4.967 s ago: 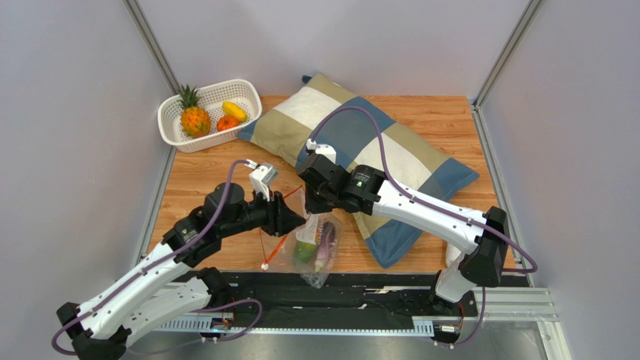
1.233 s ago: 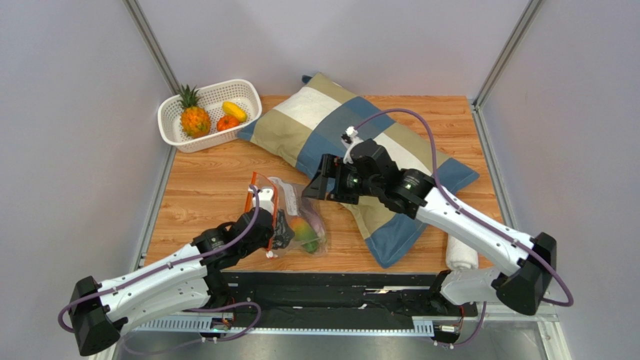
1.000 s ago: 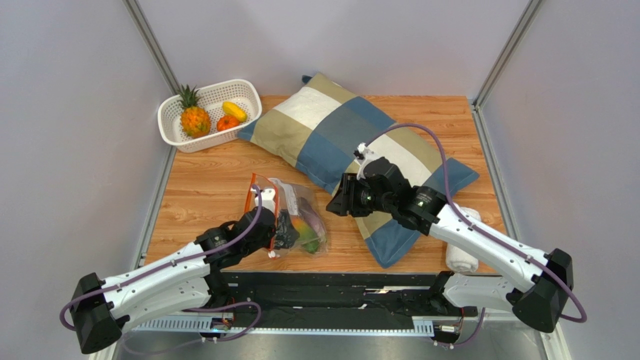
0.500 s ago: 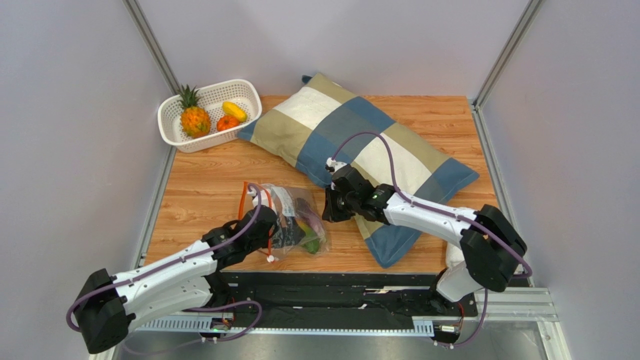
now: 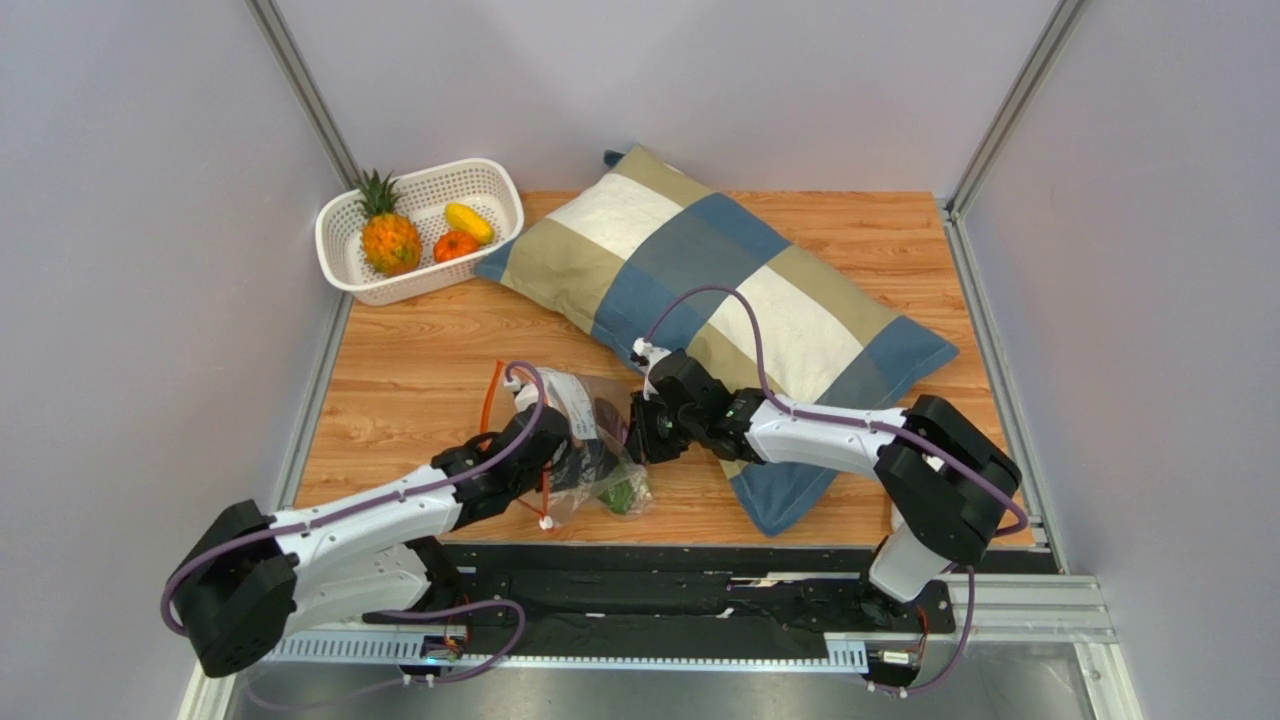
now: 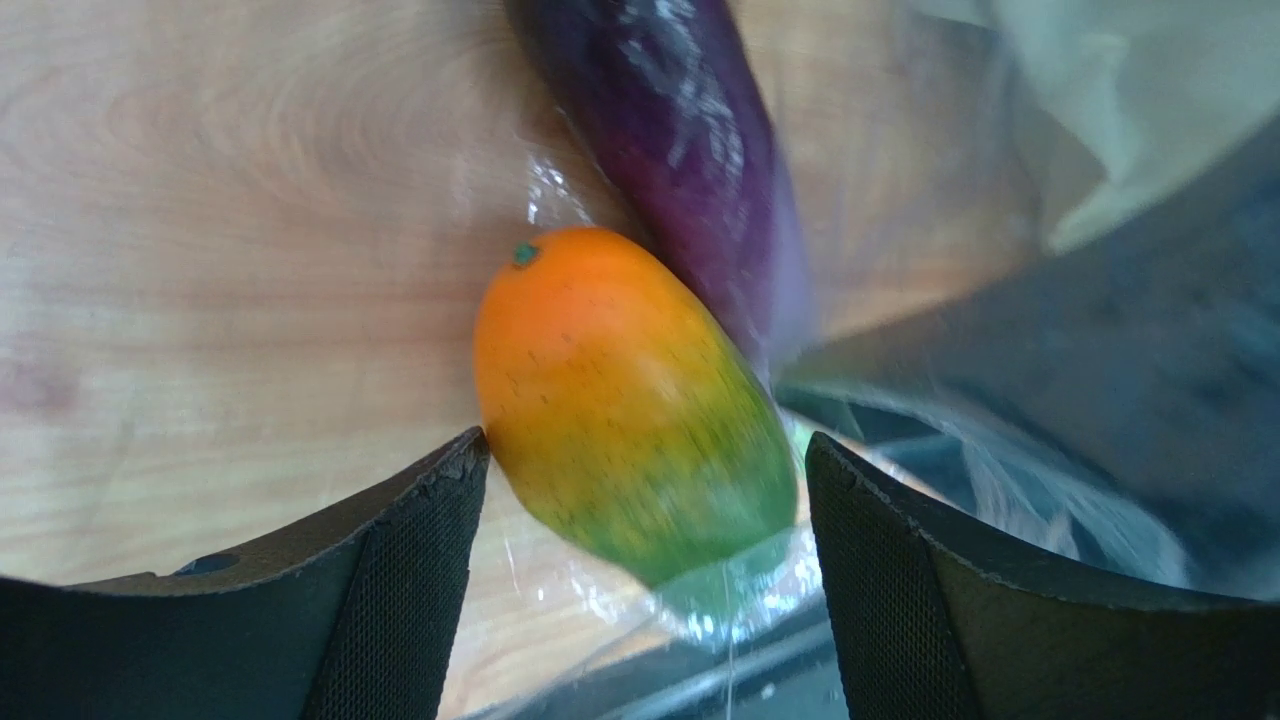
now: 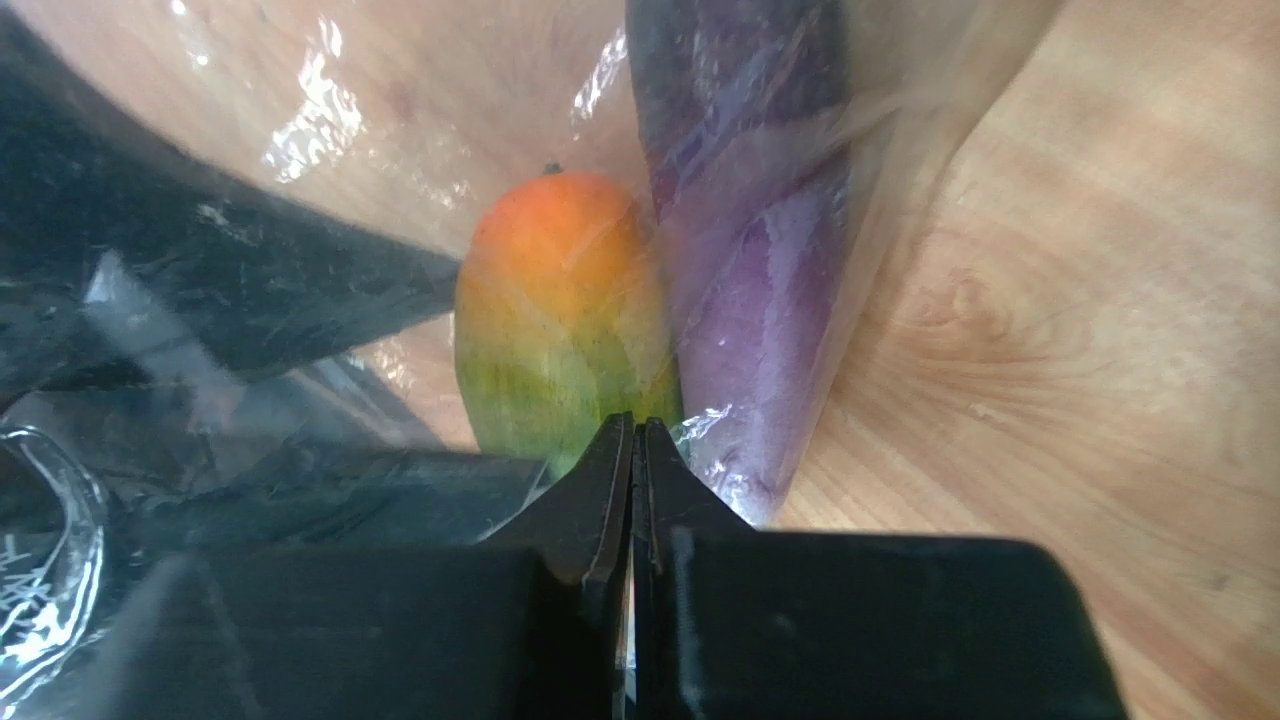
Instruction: Open the zip-top bag and remove the fake food
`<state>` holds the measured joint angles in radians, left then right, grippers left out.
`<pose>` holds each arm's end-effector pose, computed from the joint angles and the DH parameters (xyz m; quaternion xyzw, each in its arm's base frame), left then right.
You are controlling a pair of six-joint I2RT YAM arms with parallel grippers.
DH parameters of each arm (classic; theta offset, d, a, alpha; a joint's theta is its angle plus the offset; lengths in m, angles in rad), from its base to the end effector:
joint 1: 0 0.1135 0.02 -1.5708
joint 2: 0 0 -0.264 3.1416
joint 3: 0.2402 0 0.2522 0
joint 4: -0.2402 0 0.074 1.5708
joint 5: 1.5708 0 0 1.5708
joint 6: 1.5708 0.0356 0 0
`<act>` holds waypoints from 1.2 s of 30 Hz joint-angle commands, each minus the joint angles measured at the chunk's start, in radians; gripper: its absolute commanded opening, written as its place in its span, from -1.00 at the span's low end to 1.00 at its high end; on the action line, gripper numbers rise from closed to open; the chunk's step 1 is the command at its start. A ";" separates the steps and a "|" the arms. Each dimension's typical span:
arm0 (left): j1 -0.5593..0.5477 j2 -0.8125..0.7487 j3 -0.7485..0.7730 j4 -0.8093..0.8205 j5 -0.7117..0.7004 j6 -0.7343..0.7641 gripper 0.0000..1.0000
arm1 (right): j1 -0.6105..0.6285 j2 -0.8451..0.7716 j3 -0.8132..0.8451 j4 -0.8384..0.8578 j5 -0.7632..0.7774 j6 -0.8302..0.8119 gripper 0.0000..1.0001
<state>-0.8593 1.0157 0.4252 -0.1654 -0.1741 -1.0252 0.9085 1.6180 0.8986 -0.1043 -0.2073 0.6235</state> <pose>0.1334 -0.1453 0.1765 -0.1101 0.9087 -0.2724 0.2967 0.1973 0.2649 0.1811 -0.1689 0.9113 0.3210 0.1948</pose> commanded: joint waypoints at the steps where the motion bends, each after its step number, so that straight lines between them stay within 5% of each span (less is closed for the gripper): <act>1: 0.011 0.078 -0.002 0.096 -0.004 -0.016 0.60 | 0.015 0.000 -0.036 0.135 -0.052 0.062 -1.00; 10: 0.020 0.192 0.001 0.147 -0.016 0.028 0.27 | 0.021 0.002 -0.059 0.149 -0.064 0.079 -1.00; 14: 0.020 0.130 0.012 0.103 -0.013 0.095 -0.60 | 0.021 -0.039 -0.043 0.026 0.015 0.050 -1.00; 17: 0.020 0.019 0.017 0.035 -0.005 0.166 -0.98 | 0.020 -0.104 -0.026 -0.093 0.084 -0.002 -0.84; 20: 0.023 -0.103 0.029 -0.006 0.072 0.255 -1.00 | 0.012 -0.167 -0.027 -0.158 0.098 -0.015 -0.51; 21: 0.025 -0.127 0.040 -0.016 0.094 0.290 -1.00 | 0.010 -0.184 -0.038 -0.161 0.091 -0.011 -0.20; 24: 0.026 -0.210 0.064 -0.080 0.157 0.335 -1.00 | 0.003 -0.237 -0.067 -0.123 0.036 0.002 0.30; 27: 0.031 -0.291 0.089 -0.152 0.166 0.344 -1.00 | -0.005 -0.262 -0.082 -0.097 -0.038 -0.002 0.58; 32: 0.036 -0.302 0.135 -0.166 0.252 0.391 -1.00 | -0.005 -0.322 -0.199 0.014 -0.176 -0.028 0.73; 36: 0.037 -0.256 0.185 -0.184 0.315 0.444 -1.00 | -0.003 -0.414 -0.372 0.321 -0.321 -0.004 0.98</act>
<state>-0.8276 0.7345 0.5354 -0.3347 0.0498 -0.6617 0.9054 1.2926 0.6395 -0.0788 -0.3546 0.6178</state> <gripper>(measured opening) 0.683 0.968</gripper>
